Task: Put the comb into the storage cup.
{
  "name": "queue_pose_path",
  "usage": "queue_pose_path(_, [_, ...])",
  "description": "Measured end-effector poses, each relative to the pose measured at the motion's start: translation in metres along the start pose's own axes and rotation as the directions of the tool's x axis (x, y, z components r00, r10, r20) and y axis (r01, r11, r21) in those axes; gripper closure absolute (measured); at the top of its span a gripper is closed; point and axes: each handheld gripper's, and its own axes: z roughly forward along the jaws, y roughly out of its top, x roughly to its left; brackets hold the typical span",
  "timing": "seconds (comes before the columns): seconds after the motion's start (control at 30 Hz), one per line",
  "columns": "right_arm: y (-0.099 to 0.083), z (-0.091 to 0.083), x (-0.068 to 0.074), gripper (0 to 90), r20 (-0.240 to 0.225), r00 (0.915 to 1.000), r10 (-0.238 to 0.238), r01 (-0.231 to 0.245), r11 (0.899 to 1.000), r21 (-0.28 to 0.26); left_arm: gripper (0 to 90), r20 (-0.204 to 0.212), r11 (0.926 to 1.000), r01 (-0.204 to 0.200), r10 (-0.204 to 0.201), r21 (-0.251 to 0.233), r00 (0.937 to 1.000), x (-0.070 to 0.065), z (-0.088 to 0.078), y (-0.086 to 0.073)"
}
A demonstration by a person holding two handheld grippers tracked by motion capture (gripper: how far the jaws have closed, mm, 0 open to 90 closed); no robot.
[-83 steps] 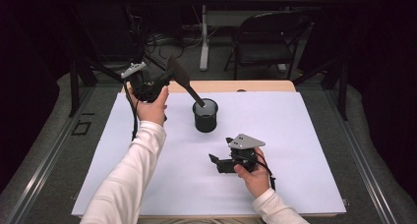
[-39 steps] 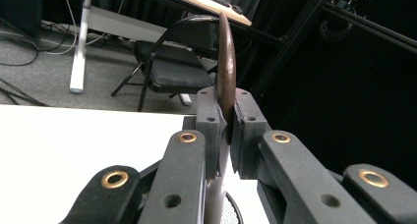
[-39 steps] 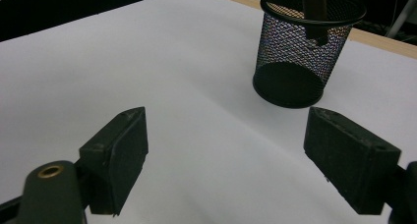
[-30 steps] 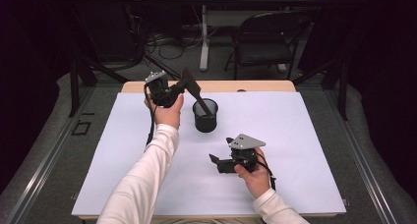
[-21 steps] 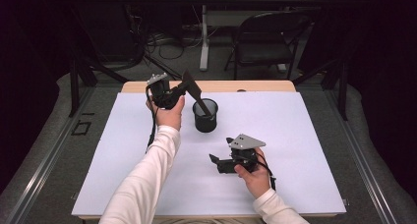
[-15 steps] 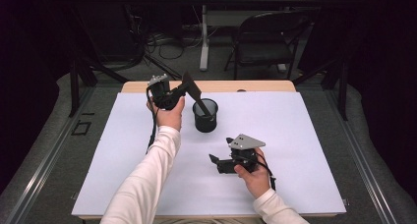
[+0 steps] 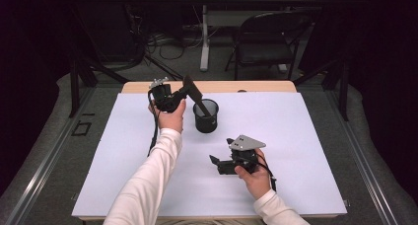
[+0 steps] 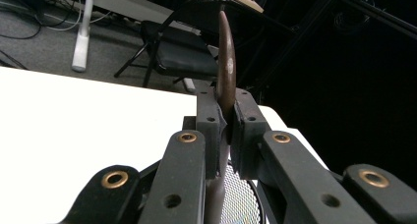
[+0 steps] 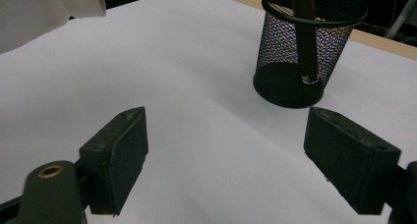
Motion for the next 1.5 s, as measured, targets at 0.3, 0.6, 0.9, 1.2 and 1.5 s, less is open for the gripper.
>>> queue_pose_path(0.3, [0.0, 0.0, 0.0, 16.8, 0.001, 1.0, 0.0, 0.0, 1.0, 0.004, 84.1, 0.0, 0.9999, 0.015, -0.015, 0.008, 0.9999, 0.003, 0.003, -0.004])
queue_pose_path(0.6, [0.0, 0.0, 0.0, 16.8, 0.001, 1.0, -0.002, 0.002, 1.0, 0.005, 84.1, -0.001, 0.9994, 0.029, -0.028, 0.017, 0.9996, 0.007, 0.005, -0.009])
queue_pose_path(0.9, [-0.001, 0.001, 0.001, 16.7, 0.0, 1.0, -0.003, 0.003, 1.0, 0.009, 84.1, 0.004, 0.9986, 0.053, -0.053, 0.008, 0.9986, 0.01, 0.005, -0.011])
queue_pose_path(1.2, [-0.001, 0.002, 0.001, 16.8, -0.001, 1.0, -0.005, 0.005, 1.0, 0.01, 84.0, -0.001, 0.998, 0.062, -0.062, 0.005, 0.9981, 0.015, 0.003, -0.012])
queue_pose_path(1.5, [-0.001, 0.002, 0.001, 16.7, -0.002, 1.0, -0.007, 0.007, 1.0, 0.011, 83.7, -0.007, 0.996, 0.089, -0.089, -0.002, 0.996, 0.022, 0.001, -0.014])
